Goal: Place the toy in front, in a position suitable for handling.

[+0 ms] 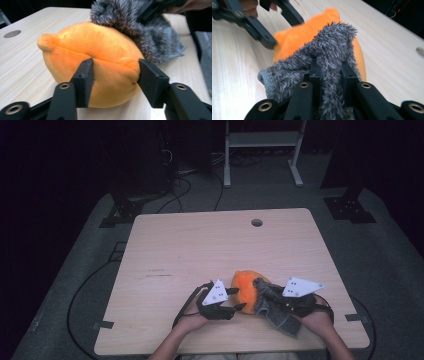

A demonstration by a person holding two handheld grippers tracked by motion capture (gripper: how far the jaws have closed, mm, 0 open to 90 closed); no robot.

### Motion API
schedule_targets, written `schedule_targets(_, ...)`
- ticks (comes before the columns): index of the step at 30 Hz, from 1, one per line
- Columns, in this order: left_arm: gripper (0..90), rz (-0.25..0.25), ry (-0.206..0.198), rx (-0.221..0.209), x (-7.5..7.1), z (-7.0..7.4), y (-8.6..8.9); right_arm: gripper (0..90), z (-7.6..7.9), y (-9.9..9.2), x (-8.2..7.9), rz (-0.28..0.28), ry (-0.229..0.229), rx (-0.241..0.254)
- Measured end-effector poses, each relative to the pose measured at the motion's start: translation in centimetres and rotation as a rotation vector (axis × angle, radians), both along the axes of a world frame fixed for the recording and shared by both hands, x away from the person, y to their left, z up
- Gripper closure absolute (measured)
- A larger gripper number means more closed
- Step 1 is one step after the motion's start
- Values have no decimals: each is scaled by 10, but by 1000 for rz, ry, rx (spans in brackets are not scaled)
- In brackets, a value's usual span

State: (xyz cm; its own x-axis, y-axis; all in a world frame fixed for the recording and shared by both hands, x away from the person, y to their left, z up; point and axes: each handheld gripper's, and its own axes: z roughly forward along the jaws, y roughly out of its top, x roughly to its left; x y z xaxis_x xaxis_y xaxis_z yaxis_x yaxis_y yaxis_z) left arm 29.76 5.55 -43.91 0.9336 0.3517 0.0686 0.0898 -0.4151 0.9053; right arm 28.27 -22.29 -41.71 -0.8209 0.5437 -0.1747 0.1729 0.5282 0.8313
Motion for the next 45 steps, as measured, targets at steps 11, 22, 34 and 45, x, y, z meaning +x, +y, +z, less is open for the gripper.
schedule_targets(11, 332, 115, 41, -16, 1, 0, -7, 750, 5, 3, -2, 47, 25, -11)
schedule_targets(22, 266, 75, 76, -50, -2, 4, -8, 752, 17, 23, 1, 88, 19, -5)
schedule_targets(34, 374, -11, -101, 85, -19, -2, -20, 753, 34, 39, -6, 132, -30, -51)
schedule_targets(45, 204, 47, 39, -4, -2, 9, -9, 756, 17, 10, 4, 41, 60, 53)
